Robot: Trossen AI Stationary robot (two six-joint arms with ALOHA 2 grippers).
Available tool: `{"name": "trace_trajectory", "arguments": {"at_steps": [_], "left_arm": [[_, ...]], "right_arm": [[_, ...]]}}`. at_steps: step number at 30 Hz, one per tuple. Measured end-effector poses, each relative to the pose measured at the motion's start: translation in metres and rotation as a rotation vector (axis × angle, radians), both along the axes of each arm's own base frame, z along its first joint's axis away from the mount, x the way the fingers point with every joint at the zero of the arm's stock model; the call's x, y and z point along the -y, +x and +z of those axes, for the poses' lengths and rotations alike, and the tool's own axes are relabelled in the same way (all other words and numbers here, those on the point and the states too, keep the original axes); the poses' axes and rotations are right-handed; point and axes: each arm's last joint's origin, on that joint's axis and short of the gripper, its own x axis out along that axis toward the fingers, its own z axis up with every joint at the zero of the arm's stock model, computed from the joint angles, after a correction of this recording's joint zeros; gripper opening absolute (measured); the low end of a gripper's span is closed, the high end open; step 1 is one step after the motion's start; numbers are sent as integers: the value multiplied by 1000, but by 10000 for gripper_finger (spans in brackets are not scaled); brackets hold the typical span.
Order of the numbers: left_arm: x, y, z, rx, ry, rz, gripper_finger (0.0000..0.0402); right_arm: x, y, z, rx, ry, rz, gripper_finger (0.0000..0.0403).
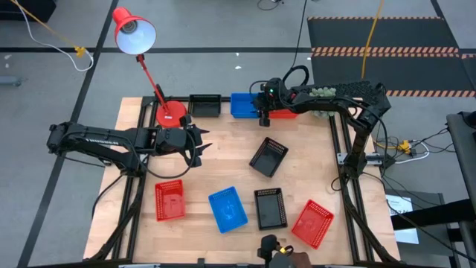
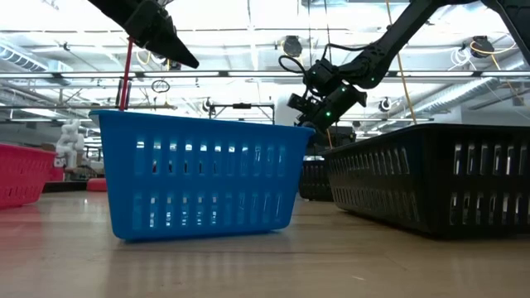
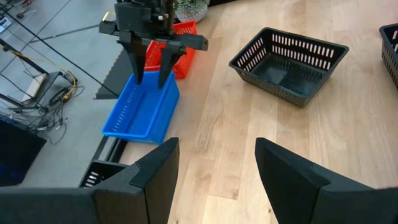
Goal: Stack baskets by color
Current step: Stack the middle blue bin on the top blue bin
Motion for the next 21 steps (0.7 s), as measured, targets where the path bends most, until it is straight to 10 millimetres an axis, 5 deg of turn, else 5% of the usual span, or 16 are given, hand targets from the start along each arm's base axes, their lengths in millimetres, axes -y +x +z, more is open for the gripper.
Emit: {"name": "trace_trajectory", "arguments": {"at_steps": [14, 21], "left_arm": [[0, 0, 0, -1, 0, 0, 214], [0, 0, 0, 2, -5, 2, 214]], "right_arm": [[-45, 2, 45, -10, -22, -192, 189], [-50, -5, 43, -95, 15, -284, 150]]}}
